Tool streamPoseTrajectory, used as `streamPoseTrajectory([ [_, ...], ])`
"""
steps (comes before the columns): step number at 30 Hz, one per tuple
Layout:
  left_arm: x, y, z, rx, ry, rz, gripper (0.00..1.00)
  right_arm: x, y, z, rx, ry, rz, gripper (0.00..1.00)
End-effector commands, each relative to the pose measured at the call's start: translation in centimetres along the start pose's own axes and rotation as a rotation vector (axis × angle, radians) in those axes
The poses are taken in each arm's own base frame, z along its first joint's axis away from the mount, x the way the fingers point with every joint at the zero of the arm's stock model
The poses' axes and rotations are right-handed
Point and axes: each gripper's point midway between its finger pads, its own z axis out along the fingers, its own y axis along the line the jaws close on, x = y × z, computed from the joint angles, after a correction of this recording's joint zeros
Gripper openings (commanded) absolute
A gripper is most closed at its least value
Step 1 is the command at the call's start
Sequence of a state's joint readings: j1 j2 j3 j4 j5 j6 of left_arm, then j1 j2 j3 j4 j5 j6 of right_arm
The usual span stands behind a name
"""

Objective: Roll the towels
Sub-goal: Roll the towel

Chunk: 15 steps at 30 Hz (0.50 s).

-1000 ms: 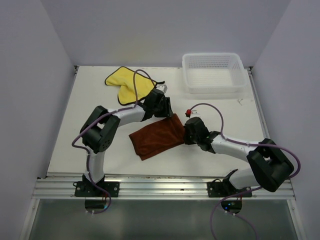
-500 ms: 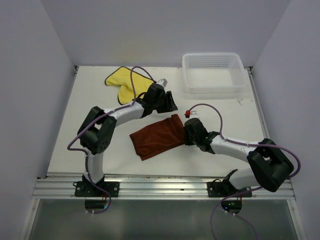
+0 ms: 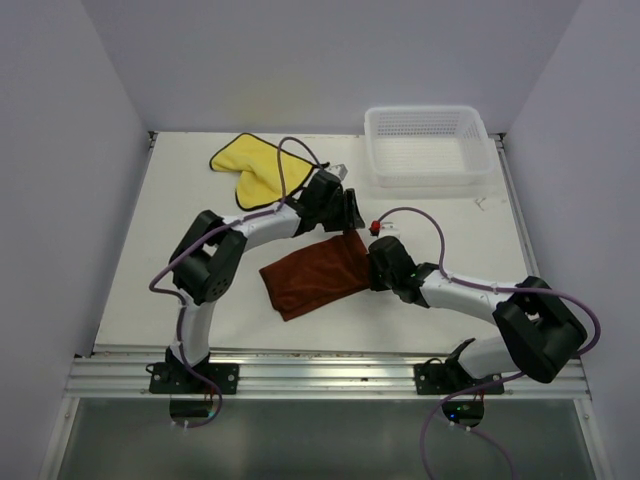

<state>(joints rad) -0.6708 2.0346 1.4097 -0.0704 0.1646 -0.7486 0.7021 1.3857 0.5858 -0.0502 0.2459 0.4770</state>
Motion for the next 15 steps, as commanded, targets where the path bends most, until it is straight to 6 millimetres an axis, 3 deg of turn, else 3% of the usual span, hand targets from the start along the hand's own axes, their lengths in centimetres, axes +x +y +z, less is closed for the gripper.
streamPoseTrajectory([
  [1,0.4,0.9,0.8,-0.062,0.025,0.009,0.56,-1.8,0.2,-0.2,0.016,-0.044,-0.005,0.0],
  [15,2.0,4.0,2.5,-0.193,0.07,0.057,0.5,-1.7,0.4,-0.2,0.016,-0.044,-0.026,0.0],
])
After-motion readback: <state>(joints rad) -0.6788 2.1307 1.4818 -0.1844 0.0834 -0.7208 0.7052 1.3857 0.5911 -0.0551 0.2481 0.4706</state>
